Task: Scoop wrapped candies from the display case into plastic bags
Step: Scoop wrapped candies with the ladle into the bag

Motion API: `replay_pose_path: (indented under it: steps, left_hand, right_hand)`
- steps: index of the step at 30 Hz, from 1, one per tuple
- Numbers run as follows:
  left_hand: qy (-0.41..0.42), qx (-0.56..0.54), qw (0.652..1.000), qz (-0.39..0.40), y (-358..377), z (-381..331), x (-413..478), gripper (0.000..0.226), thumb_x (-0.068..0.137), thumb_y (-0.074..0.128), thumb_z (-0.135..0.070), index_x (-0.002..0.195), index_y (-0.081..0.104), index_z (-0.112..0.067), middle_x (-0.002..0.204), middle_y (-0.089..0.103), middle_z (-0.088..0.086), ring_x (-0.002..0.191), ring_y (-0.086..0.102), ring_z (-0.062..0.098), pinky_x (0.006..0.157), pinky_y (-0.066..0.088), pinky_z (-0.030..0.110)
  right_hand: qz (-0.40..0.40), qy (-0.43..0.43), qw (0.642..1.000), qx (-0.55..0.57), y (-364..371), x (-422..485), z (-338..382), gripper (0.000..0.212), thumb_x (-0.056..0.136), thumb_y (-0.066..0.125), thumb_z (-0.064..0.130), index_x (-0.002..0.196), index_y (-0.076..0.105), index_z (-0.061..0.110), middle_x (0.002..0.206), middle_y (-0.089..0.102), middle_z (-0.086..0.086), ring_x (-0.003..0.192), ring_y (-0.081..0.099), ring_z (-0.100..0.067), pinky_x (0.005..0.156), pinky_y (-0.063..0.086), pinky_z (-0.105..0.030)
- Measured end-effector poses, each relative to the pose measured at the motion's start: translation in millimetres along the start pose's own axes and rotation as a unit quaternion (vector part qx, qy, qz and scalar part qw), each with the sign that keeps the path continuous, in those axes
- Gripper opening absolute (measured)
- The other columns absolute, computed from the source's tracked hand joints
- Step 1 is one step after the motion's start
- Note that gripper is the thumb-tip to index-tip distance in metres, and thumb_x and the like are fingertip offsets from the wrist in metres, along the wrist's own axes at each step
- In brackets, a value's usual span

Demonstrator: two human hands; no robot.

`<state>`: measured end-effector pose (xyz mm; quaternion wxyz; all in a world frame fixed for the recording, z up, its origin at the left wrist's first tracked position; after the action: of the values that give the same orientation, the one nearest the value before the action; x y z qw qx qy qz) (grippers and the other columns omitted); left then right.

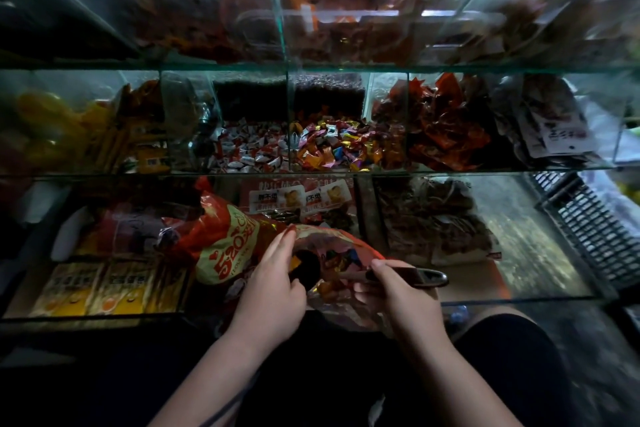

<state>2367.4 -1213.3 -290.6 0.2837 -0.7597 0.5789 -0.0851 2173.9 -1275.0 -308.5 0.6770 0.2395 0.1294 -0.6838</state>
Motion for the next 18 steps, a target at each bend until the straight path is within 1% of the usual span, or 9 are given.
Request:
replay_pose_path:
  steps: [2, 4, 6, 8, 9, 11, 13, 15, 18]
  left_hand:
    - [-0.011, -0.042, 0.999, 0.002, -2.2, -1.4, 1.0, 0.083, 0.092, 0.048, 0.004, 0.161, 0.016, -0.028, 0.164, 0.016, -0.020, 0.147, 0.019, -0.005, 0.121, 0.027, 0.026]
    - [-0.006, -0.038, 0.999, -0.010, -2.7, -3.6, 0.9, 0.082, 0.091, 0.048, 0.006, 0.161, 0.019, -0.026, 0.160, 0.019, -0.021, 0.137, 0.017, -0.018, 0.107, 0.021, -0.001]
    - [-0.003, -0.014, 1.000, -0.016, -1.0, -3.8, 1.0, 0.082, 0.089, 0.049, 0.004, 0.160, 0.021, -0.025, 0.157, 0.021, -0.022, 0.127, 0.013, -0.024, 0.090, 0.010, -0.014]
    - [-0.005, -0.006, 1.000, -0.009, 1.0, -2.9, 0.0, 0.083, 0.089, 0.050, 0.003, 0.161, 0.020, -0.026, 0.159, 0.020, -0.021, 0.127, 0.012, -0.023, 0.086, 0.008, -0.015]
    - [-0.003, -0.006, 1.000, -0.008, 1.9, -2.2, -0.5, 0.084, 0.088, 0.049, 0.004, 0.161, 0.019, -0.026, 0.160, 0.019, -0.021, 0.129, 0.012, -0.022, 0.089, 0.008, -0.014]
    - [-0.007, -0.033, 0.999, -0.004, 2.8, -0.6, -1.0, 0.087, 0.086, 0.046, 0.007, 0.161, 0.018, -0.027, 0.163, 0.016, -0.019, 0.136, 0.014, -0.019, 0.105, 0.015, -0.004]
    - [-0.025, -0.075, 0.997, 0.009, 1.7, 2.0, -0.4, 0.090, 0.084, 0.043, 0.009, 0.161, 0.016, -0.028, 0.166, 0.012, -0.016, 0.146, 0.016, -0.008, 0.121, 0.020, 0.021]
    - [-0.034, -0.088, 0.995, 0.016, -0.6, 4.0, 0.4, 0.091, 0.085, 0.042, 0.010, 0.161, 0.013, -0.030, 0.167, 0.011, -0.016, 0.149, 0.017, -0.002, 0.124, 0.021, 0.035]
    - [-0.036, -0.087, 0.995, 0.015, -2.4, 4.8, 0.8, 0.090, 0.086, 0.042, 0.009, 0.161, 0.011, -0.029, 0.166, 0.010, -0.019, 0.150, 0.015, -0.001, 0.125, 0.018, 0.034]
  right_hand:
    - [0.022, -0.042, 0.998, -0.045, -4.6, 0.0, 1.5, 0.020, 0.095, 0.068, 0.018, 0.079, 0.078, 0.023, 0.077, 0.077, -0.017, 0.076, 0.077, -0.031, 0.069, 0.064, -0.034]
    - [0.029, -0.167, 0.970, -0.175, -6.7, 0.6, 1.5, 0.019, 0.092, 0.072, 0.014, 0.076, 0.077, 0.023, 0.077, 0.078, -0.004, 0.076, 0.075, -0.018, 0.071, 0.059, -0.022]
    - [0.057, -0.301, 0.883, -0.357, -2.9, 2.3, -4.2, 0.010, 0.090, 0.073, 0.018, 0.083, 0.076, 0.024, 0.082, 0.076, 0.005, 0.079, 0.070, -0.008, 0.077, 0.053, -0.020]
    - [0.089, -0.345, 0.815, -0.458, 5.3, 3.4, -12.0, 0.006, 0.091, 0.071, 0.023, 0.095, 0.076, 0.021, 0.091, 0.075, 0.006, 0.086, 0.068, -0.008, 0.084, 0.051, -0.023]
    - [0.099, -0.342, 0.818, -0.452, 9.7, 4.9, -14.0, 0.008, 0.091, 0.071, 0.023, 0.096, 0.076, 0.019, 0.091, 0.075, 0.005, 0.087, 0.068, -0.008, 0.084, 0.052, -0.023]
    - [0.102, -0.301, 0.865, -0.389, 19.9, 6.5, -12.5, 0.007, 0.090, 0.073, 0.024, 0.088, 0.077, 0.018, 0.082, 0.074, 0.009, 0.080, 0.068, -0.001, 0.076, 0.052, -0.018]
    - [0.105, -0.228, 0.910, -0.330, 27.3, 10.9, -10.7, 0.016, 0.090, 0.074, 0.026, 0.076, 0.076, 0.019, 0.071, 0.072, 0.009, 0.071, 0.067, 0.000, 0.069, 0.049, -0.017]
    - [0.098, -0.177, 0.933, -0.296, 29.5, 14.7, -11.4, 0.020, 0.089, 0.075, 0.028, 0.071, 0.077, 0.021, 0.070, 0.074, 0.006, 0.072, 0.071, -0.006, 0.071, 0.052, -0.023]
    - [0.050, -0.095, 0.984, -0.142, 24.6, 18.0, -10.4, 0.009, 0.086, 0.079, 0.025, 0.077, 0.080, 0.025, 0.084, 0.079, -0.006, 0.088, 0.077, -0.025, 0.085, 0.061, -0.042]
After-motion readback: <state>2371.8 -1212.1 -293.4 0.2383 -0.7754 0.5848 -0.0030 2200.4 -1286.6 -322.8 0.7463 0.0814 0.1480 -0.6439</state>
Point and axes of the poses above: each hand's wrist, its own x-axis towards the middle knuckle, its own y-axis out of the palm, z = x × y, the point moved 2 cm from there along x, towards the middle knuckle
